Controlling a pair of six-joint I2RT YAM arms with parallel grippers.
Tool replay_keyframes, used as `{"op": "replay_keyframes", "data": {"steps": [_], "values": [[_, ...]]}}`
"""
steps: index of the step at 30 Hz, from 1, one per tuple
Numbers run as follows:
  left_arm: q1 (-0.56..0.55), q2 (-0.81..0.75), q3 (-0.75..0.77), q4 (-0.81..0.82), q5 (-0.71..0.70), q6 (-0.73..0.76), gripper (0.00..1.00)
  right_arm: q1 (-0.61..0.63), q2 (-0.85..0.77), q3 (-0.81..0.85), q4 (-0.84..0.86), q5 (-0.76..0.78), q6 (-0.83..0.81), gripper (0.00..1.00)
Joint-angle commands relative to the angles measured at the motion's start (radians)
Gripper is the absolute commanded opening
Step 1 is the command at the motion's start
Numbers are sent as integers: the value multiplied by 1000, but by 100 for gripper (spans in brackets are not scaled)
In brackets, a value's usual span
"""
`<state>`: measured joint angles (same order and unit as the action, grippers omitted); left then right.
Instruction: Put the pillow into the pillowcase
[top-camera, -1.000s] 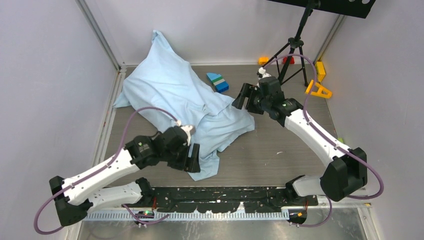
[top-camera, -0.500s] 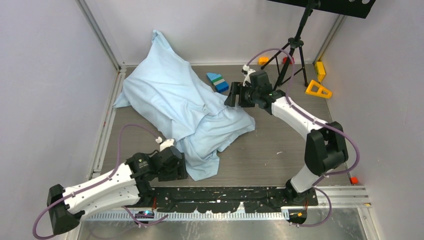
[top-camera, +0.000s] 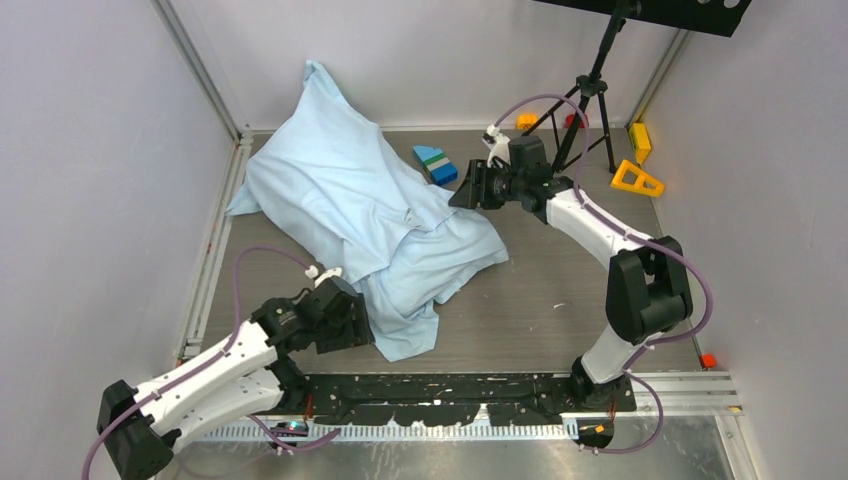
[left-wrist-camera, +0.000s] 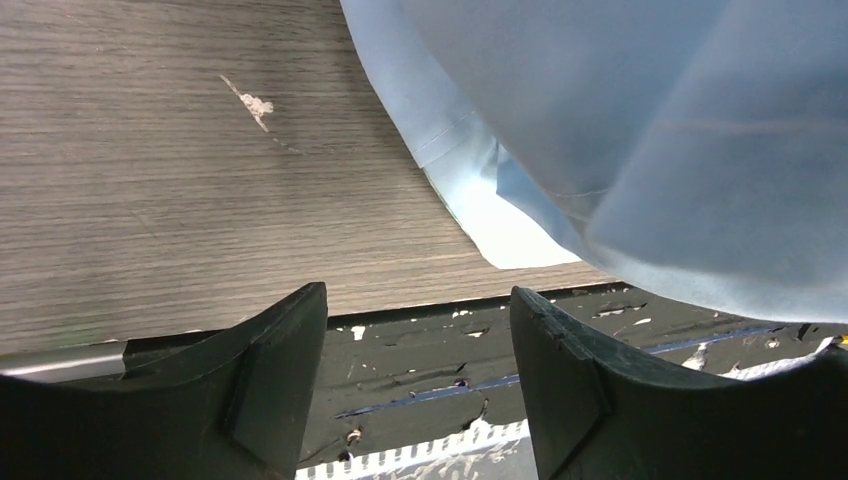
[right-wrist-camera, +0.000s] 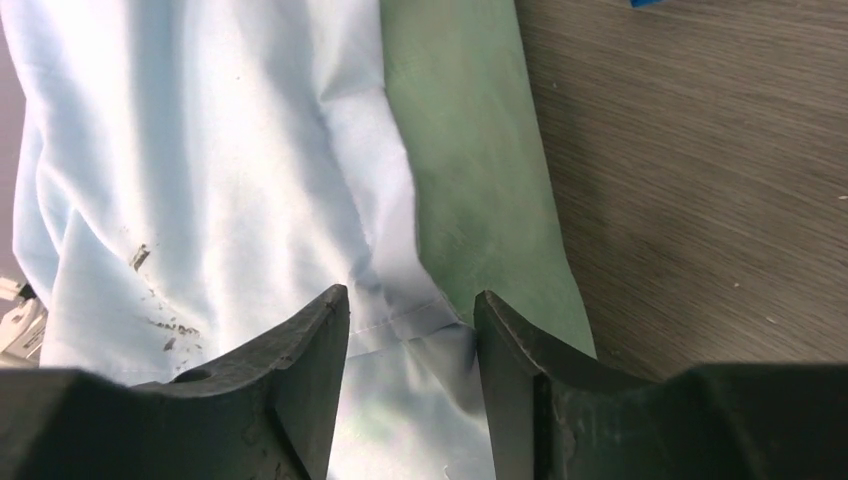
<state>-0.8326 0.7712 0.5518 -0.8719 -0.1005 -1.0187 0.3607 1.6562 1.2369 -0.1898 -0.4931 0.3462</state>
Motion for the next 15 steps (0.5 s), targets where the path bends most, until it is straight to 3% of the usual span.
{"op": "replay_keyframes", "data": {"steps": [1,3,5,6,10,15], "values": [[34,-16,39,-2,38,42,68,-3,14,32,25,-83,-9,52],[62,-26,54,-15,46,62,68,-5,14,31,19,-87,-10,38],[99,-23,74,-29,70,92,68,-12,14,42,-7,-44,-10,8],[113,-17,80,-36,87,105,67,-22,16,54,-34,2,-10,1],[157,1,79,-23,136,138,65,-98,33,99,-169,277,27,0],[196,21,44,100,203,134,64,-131,46,71,-228,385,48,0]]}}
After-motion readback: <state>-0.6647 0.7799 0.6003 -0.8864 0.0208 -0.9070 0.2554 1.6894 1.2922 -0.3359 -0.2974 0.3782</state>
